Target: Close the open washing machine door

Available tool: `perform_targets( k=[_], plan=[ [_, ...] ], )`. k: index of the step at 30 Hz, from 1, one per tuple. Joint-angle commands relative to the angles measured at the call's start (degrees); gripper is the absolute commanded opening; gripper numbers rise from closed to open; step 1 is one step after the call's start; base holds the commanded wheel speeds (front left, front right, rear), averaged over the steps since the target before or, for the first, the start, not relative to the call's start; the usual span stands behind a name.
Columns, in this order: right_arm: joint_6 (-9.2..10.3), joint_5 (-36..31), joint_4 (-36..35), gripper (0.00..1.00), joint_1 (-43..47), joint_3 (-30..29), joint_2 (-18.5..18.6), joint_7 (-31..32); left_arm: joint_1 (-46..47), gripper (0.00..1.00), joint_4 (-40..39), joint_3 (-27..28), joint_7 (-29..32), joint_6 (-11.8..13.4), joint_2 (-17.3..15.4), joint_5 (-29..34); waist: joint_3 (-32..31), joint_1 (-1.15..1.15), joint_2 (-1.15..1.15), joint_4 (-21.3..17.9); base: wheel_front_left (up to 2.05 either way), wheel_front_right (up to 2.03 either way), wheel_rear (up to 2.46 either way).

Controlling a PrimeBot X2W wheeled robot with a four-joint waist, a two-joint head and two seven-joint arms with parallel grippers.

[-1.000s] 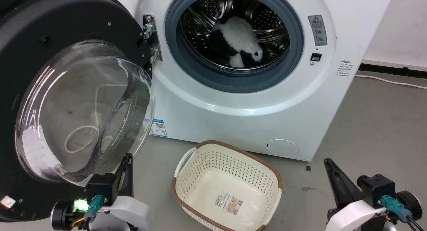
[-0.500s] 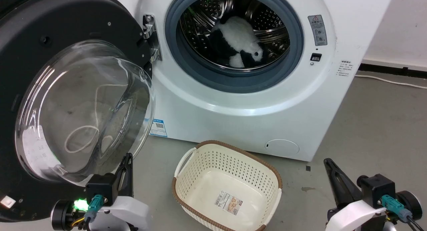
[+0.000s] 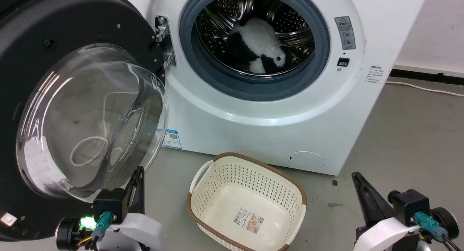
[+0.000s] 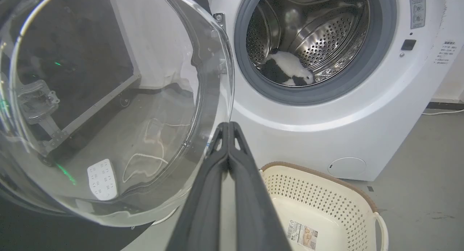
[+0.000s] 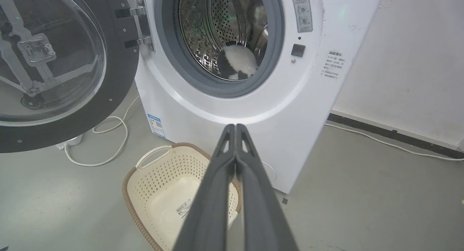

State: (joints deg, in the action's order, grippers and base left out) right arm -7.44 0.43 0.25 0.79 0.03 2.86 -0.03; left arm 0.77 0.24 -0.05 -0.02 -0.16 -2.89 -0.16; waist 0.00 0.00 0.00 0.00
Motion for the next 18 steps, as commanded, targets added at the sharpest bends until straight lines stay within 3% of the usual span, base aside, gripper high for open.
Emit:
perform_targets(
  k=[1, 5, 6, 18],
  plan=[
    [-0.05, -0.43, -0.25, 0.00, -0.79, -0.03, 0.01, 0.03, -0.77, 0.00, -0.24, 0.05, 0.02, 0.16, 0.02, 0.16, 0.00, 0.00, 0.00, 0.00, 0.00, 0.00, 0.00],
    [-0.05, -0.43, -0.25, 0.00, -0.79, -0.03, 0.01, 0.03, -0.77, 0.00, -0.24, 0.05, 0.02, 0.16, 0.02, 0.16, 0.00, 0.00, 0.00, 0.00, 0.00, 0.00, 0.00],
    [0.00, 0.02, 0.01, 1.00, 0.01, 0.00, 0.00, 0.00, 0.01, 1.00, 0.02, -0.02, 0.00, 0.00, 0.00, -0.01, 0.00, 0.00, 0.00, 0.00, 0.00, 0.00, 0.00],
    [0.00, 1.38, 0.68, 1.00, 0.42, 0.42, 0.00, -1.27, 0.05, 1.00, 0.97, -1.24, -1.27, 0.16, 0.00, -1.81, 0.03, 0.00, 0.00, -0.03, 0.00, 0.00, 0.00]
  ],
)
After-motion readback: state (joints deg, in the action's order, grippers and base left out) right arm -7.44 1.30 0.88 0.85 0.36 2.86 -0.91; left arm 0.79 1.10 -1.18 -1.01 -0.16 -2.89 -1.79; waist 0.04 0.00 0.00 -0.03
